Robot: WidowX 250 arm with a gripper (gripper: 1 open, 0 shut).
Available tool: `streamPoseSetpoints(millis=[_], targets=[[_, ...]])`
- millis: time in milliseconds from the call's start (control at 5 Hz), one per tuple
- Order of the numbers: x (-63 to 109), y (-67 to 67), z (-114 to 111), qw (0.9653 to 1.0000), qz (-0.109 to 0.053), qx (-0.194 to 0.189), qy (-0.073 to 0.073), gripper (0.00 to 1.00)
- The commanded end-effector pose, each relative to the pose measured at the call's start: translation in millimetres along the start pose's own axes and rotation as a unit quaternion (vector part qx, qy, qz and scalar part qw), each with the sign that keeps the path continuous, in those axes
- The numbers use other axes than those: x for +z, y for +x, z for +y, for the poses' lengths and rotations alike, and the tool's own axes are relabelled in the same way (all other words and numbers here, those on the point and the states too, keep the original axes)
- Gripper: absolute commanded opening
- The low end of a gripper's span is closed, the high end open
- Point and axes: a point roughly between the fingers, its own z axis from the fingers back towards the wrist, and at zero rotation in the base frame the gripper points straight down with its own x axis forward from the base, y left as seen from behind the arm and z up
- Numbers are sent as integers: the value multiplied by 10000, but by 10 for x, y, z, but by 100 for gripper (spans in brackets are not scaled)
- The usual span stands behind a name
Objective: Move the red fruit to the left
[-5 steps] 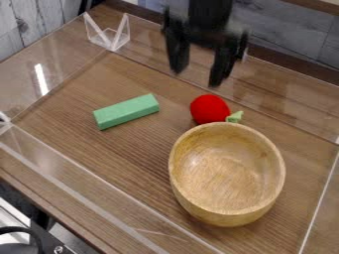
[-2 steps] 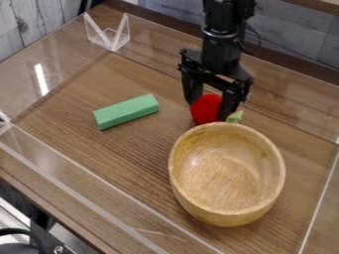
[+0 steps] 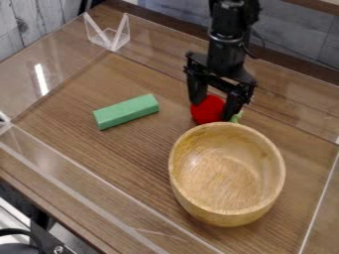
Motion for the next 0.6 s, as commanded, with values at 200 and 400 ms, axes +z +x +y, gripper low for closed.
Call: streamPoseSetpoints(millis=[200, 400], targets=[[35, 204, 121, 9990, -391, 226, 35, 100], [-30, 262, 132, 9988, -397, 268, 36, 100]])
